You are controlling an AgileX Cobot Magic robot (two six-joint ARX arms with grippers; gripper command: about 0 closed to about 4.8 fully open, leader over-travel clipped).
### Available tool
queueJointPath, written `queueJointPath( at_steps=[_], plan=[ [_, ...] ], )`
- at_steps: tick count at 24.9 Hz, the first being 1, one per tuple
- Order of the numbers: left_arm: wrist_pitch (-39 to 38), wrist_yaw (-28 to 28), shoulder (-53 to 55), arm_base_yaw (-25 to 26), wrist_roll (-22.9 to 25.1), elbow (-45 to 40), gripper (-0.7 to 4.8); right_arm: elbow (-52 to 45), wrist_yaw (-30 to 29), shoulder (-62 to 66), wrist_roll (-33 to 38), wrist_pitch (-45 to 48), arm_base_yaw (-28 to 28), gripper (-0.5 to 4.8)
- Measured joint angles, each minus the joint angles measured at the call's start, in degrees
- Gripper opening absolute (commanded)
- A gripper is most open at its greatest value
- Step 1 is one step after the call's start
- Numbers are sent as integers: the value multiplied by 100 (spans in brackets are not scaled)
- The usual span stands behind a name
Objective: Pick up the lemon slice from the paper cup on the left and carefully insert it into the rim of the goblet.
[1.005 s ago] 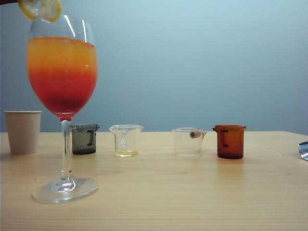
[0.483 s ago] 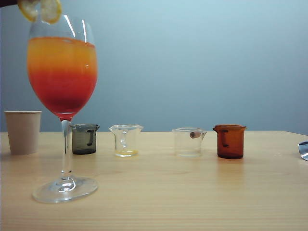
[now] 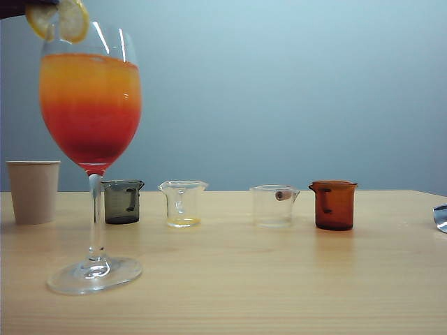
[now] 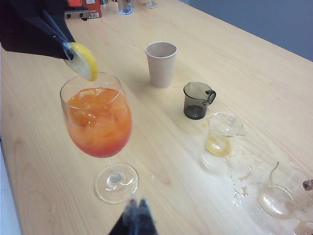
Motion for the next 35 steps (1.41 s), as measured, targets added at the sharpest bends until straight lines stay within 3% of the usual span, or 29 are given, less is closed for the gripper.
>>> queueJointPath(
  at_steps=[14,22,25,35],
  plan=[
    [4,-9,15,0,149,-289,-5,0,0,0,2,0,0,-3],
    [9,-101,15,0,149,-289,43,0,0,0,0,-2,0,-3],
    [9,-98,15,0,149,-289,90,0,0,0,0,0,0,-3],
    [22,-101,15,0,151,-289,91,0,0,0,0,-2,0,-3]
  ],
)
